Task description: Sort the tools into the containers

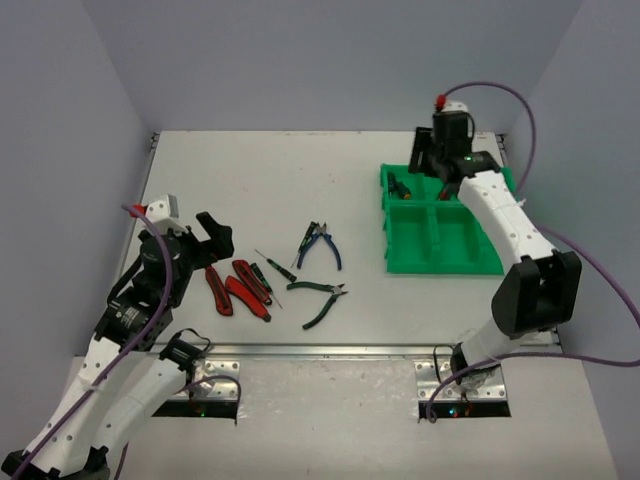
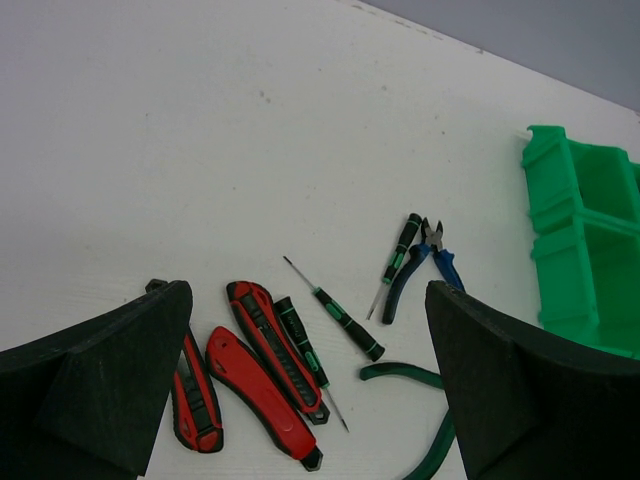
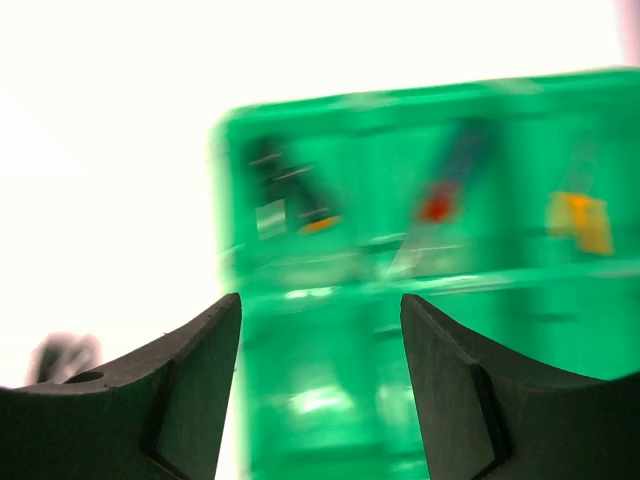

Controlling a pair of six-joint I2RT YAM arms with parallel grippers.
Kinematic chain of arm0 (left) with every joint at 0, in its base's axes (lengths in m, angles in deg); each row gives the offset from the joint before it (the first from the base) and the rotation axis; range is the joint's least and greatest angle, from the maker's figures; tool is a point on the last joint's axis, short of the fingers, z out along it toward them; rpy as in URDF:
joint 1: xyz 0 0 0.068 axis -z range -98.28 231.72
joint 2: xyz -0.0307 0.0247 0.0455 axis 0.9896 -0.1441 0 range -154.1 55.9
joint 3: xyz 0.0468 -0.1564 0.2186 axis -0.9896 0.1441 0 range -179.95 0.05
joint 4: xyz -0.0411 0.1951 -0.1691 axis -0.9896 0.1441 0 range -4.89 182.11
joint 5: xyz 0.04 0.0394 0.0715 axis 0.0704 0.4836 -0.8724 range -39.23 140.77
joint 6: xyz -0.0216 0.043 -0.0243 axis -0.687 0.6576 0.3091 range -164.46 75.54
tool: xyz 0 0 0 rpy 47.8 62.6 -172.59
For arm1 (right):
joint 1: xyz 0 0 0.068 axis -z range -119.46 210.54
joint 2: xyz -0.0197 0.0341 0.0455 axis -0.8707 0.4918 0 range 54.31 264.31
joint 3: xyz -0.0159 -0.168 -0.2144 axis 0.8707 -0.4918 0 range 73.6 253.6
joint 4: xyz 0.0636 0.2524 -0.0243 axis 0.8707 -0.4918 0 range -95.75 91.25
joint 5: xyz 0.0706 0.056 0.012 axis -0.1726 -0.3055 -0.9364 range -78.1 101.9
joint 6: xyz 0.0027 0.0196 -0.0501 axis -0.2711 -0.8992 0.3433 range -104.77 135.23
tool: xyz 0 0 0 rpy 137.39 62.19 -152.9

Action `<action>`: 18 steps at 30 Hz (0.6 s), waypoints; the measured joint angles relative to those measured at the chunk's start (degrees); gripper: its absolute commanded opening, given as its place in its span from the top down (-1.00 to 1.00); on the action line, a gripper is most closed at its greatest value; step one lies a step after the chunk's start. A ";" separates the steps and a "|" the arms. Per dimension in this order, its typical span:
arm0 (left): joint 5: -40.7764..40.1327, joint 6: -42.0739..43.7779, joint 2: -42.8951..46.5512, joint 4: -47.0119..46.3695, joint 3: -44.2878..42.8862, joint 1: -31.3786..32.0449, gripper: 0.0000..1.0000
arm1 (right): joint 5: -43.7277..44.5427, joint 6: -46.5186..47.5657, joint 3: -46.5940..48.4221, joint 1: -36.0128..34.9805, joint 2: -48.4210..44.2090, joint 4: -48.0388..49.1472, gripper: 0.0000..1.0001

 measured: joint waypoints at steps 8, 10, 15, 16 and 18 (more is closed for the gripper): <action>-0.76 -0.01 -1.70 -0.01 0.00 -0.09 -1.00 | -4.04 -2.68 -15.98 -28.55 -2.51 7.63 -0.67; -0.90 -0.01 -2.27 0.02 0.00 -0.15 -1.00 | -3.81 -3.66 -17.10 -32.30 -0.32 7.60 -0.69; -0.93 0.00 -3.14 0.02 0.00 -0.46 -1.00 | -0.60 -5.22 -15.92 -39.67 7.62 8.17 -0.98; -0.93 0.01 -3.19 0.02 0.00 -0.61 -1.00 | 0.03 -5.72 -15.88 -40.94 8.60 8.16 -0.98; -0.88 0.01 -3.24 0.00 0.00 -0.99 -1.00 | 1.02 -6.78 -15.84 -43.06 9.83 8.17 -0.98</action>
